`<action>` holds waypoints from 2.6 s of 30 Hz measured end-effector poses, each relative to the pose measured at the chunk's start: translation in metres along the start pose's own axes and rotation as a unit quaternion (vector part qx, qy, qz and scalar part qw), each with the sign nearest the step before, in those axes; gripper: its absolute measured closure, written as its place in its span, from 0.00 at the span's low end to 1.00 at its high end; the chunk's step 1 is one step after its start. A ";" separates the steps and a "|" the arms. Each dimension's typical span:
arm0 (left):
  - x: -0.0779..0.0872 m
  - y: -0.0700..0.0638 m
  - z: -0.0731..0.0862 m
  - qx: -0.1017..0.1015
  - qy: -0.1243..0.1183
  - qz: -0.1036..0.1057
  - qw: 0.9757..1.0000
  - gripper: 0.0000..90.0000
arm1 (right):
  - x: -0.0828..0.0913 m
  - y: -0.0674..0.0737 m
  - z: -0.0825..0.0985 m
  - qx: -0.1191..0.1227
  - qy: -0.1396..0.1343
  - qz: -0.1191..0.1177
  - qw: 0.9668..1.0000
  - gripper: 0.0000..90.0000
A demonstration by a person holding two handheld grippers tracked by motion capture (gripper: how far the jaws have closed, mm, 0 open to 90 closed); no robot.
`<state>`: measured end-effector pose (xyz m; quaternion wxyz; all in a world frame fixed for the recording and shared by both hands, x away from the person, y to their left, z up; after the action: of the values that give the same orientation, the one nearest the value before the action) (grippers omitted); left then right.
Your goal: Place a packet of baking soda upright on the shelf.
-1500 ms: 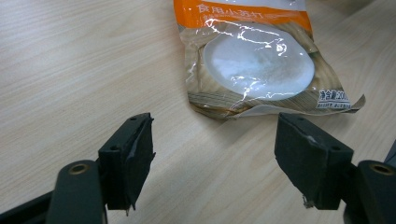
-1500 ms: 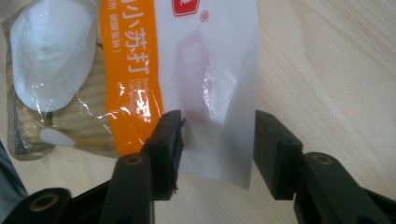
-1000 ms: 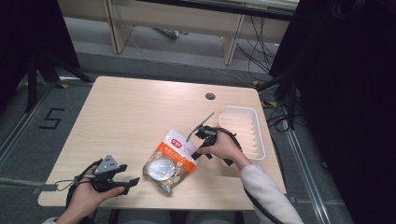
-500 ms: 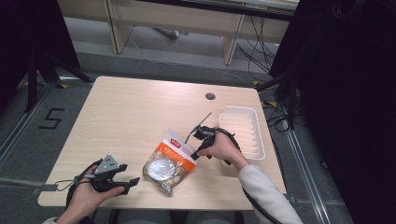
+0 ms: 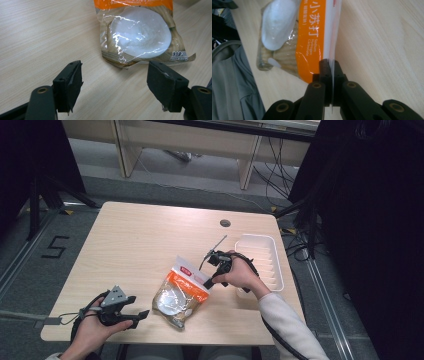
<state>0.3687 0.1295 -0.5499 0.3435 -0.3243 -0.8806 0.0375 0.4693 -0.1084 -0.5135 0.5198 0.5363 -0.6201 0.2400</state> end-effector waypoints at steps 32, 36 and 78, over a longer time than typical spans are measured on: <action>0.001 0.000 0.000 -0.005 0.004 0.002 1.000 0.31 | 0.081 0.042 -0.036 0.139 0.037 0.003 0.990 1.00; 0.001 0.000 0.001 -0.007 0.006 0.003 1.000 0.31 | 0.086 0.042 -0.037 0.158 0.038 0.009 0.987 1.00; -0.001 -0.002 0.000 -0.001 -0.002 0.006 1.000 0.31 | 0.170 0.041 -0.038 0.191 0.053 0.083 0.977 1.00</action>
<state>0.3681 0.1276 -0.5499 0.3412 -0.3302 -0.8792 0.0397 0.4662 -0.1336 -0.3359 0.4183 0.5587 -0.5769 0.4243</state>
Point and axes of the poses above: each handheld gripper's, and its own axes: x roughly backward along the jaws, z roughly out of its underside, y roughly to its left, the point moved 9 cm from there along -x, roughly forward along the jaws, and after that the axes turned 11 degrees about x, right-handed, at the moved point
